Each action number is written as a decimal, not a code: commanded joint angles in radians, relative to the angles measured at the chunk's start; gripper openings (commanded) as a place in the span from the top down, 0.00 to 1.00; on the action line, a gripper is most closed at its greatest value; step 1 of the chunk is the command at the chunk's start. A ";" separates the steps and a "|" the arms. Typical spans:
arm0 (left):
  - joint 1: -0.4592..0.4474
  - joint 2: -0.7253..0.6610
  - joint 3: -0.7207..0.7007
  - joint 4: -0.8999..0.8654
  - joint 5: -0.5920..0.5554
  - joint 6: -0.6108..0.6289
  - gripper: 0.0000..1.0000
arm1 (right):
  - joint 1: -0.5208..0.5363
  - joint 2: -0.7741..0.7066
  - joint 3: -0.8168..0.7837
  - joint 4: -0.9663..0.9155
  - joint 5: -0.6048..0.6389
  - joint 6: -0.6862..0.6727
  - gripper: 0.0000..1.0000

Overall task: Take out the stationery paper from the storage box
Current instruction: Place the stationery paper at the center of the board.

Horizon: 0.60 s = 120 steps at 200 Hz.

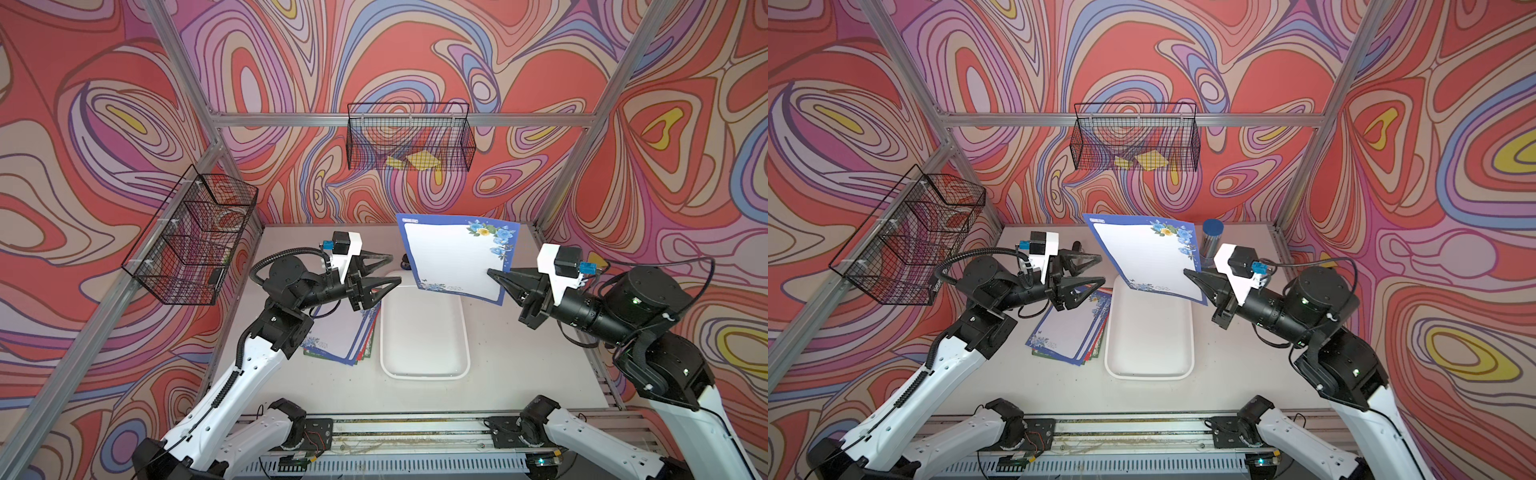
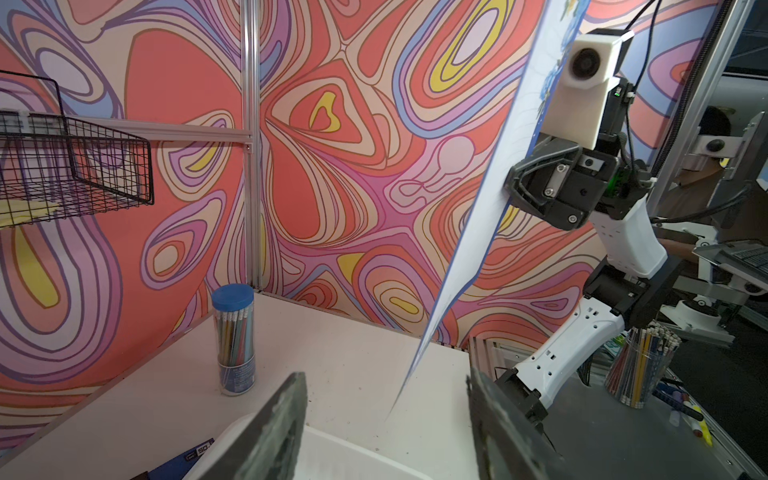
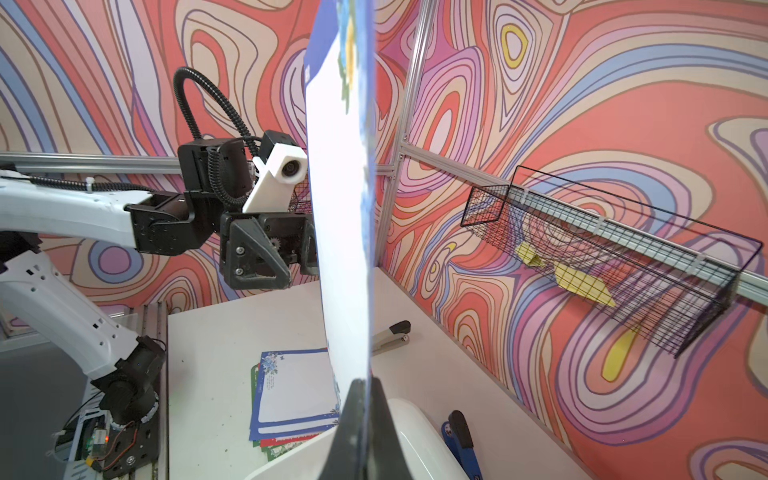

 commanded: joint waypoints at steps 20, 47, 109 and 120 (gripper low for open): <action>-0.016 -0.004 0.033 0.034 0.023 -0.007 0.37 | 0.003 0.032 -0.021 0.071 -0.064 0.051 1.00; -0.017 -0.008 0.036 0.035 0.030 -0.014 0.41 | 0.003 0.054 -0.028 0.085 -0.084 0.073 1.00; -0.020 0.002 0.046 0.034 0.062 -0.043 0.60 | 0.002 0.097 -0.100 0.248 -0.177 0.167 1.00; -0.020 0.002 0.049 0.028 0.052 -0.049 0.60 | 0.003 0.109 -0.101 0.250 -0.172 0.166 1.00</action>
